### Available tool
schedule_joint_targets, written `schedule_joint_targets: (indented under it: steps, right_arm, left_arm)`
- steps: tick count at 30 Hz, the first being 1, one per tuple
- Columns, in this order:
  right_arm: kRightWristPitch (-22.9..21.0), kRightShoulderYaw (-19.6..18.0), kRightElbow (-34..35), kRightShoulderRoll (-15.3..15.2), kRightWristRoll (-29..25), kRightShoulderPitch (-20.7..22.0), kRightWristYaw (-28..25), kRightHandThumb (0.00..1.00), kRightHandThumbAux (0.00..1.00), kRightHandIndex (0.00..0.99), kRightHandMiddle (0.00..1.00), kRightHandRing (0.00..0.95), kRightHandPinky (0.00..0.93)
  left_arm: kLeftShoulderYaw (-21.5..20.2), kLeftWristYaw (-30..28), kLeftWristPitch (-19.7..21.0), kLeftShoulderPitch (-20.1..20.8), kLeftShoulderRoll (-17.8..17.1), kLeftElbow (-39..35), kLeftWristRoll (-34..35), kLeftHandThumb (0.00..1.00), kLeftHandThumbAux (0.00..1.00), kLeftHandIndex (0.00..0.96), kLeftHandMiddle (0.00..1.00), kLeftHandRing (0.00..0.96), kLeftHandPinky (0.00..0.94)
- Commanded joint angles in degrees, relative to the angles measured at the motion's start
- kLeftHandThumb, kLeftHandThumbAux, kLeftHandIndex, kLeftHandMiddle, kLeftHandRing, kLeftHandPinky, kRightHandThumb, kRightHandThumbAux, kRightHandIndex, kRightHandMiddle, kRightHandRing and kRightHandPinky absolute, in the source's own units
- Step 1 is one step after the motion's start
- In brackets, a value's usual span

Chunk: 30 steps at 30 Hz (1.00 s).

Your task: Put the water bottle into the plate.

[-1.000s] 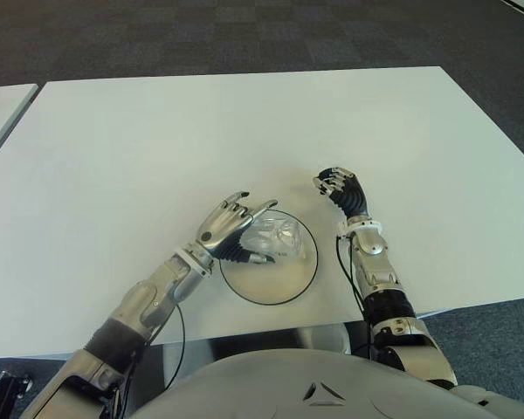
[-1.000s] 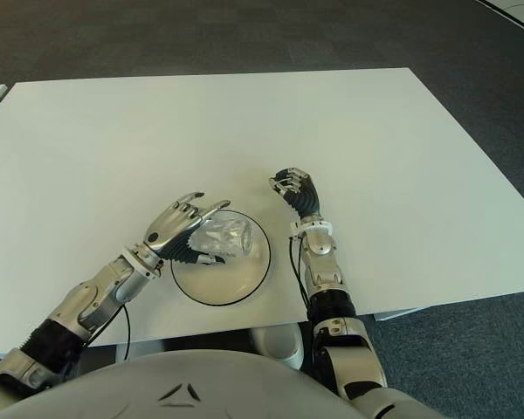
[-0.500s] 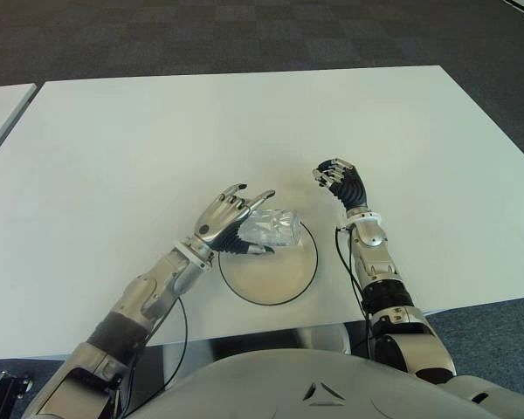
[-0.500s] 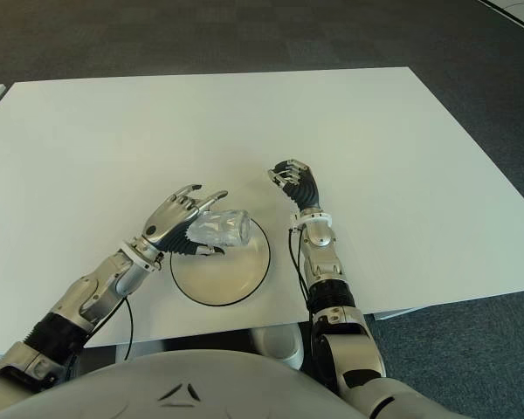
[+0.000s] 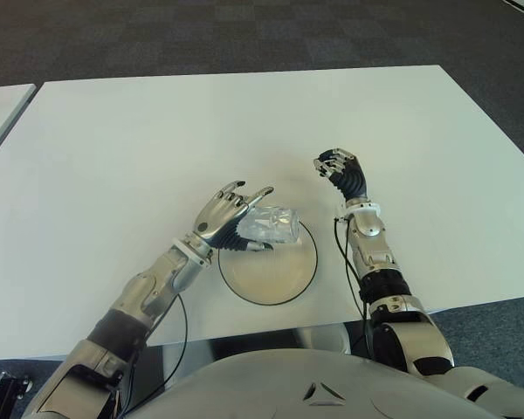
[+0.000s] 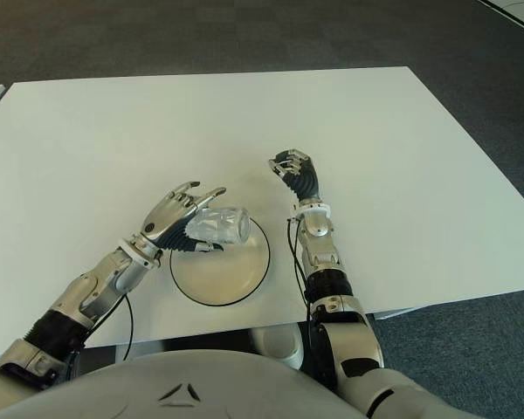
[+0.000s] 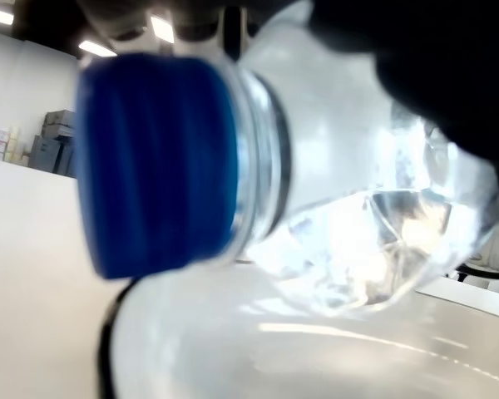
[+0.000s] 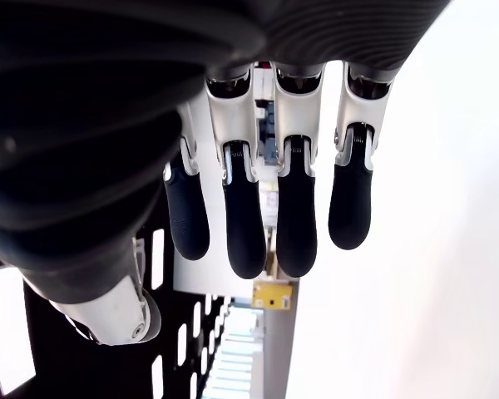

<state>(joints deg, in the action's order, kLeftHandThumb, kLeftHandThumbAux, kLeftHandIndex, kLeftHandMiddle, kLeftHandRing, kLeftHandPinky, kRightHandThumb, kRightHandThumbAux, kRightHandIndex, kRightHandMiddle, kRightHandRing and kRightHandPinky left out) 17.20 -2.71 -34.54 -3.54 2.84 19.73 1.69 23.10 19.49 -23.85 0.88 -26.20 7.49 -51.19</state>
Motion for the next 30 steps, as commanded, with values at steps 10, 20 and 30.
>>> schedule_joint_targets:
  steps: [10,20,30]
  right_arm:
    - [-0.4,0.2,-2.3,0.7,0.3,2.4,1.3,0.7,0.733,0.426,0.461,0.461,0.469]
    - [0.5,0.1,-1.1,0.9,-0.5,2.2,0.8,0.698,0.735,0.424,0.46,0.457,0.458]
    - [-0.2,-0.3,0.0,1.1,-0.7,2.1,1.3,0.699,0.734,0.425,0.463,0.448,0.445]
  left_arm:
    - [0.2,1.5,1.0,2.3,0.1,0.7,-2.3,0.085,0.376,0.0,0.0,0.0,0.0]
    - [0.7,1.3,2.2,2.8,-0.5,-0.2,-5.3,0.162,0.243,0.0,0.0,0.0,0.0]
    - [0.3,-5.2,1.9,2.0,-2.1,-4.3,-2.4,0.202,0.154,0.0,0.0,0.0,0.0]
